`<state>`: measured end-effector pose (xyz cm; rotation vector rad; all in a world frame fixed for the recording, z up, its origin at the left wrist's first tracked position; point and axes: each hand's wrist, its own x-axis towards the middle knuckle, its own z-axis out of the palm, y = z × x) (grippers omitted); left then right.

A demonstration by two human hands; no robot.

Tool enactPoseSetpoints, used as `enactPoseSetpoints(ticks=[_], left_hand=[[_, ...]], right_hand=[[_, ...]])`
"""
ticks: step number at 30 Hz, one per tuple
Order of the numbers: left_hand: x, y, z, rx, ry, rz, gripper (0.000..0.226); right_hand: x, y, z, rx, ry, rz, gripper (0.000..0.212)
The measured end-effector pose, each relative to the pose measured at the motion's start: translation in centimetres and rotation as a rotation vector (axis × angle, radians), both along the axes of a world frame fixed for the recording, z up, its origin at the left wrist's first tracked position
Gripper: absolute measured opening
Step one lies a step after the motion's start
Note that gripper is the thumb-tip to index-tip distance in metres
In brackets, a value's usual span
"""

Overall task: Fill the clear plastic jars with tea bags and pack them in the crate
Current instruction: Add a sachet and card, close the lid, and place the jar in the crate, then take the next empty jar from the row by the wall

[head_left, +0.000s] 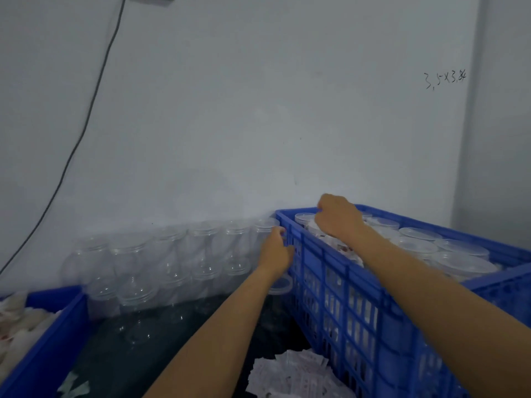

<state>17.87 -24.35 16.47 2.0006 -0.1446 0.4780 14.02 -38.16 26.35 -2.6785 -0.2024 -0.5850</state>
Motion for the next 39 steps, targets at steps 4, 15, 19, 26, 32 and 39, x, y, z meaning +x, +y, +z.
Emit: enactPoseSetpoints(ticks=[4,15,19,26,32,39], left_hand=[[0.2,4.2,-2.9,-0.057,0.196,0.129,0.049],[1.7,7.5,-11.8,-0.246,0.337,0.072,0.053],[2.4,6.4,-13.6,-0.289,0.327,-0.038,0.065],[3.3,4.4,-15.9,-0.372,0.344,-0.036,0.039],[1.2,5.8,-14.6,-0.305,0.108,0.019,0.036],[-7.2,6.5,-13.3,-0.476,-0.081,0.069,0.066]], right_hand=[[-1.4,4.8,-1.2,0.095,0.006,0.201,0.025],[4.0,8.2,-15.1,0.281,0.447,0.03,0.046],[5.4,8.9,-18.9,0.346,0.433,-0.05,0.075],[6.0,9.8,-21.5,0.572,0.445,-0.081,0.088],[4.7,9.9,-20.9,0.756,0.255,0.118,0.095],[-1.2,13.2,-18.8,1.148,0.087,0.346,0.069]])
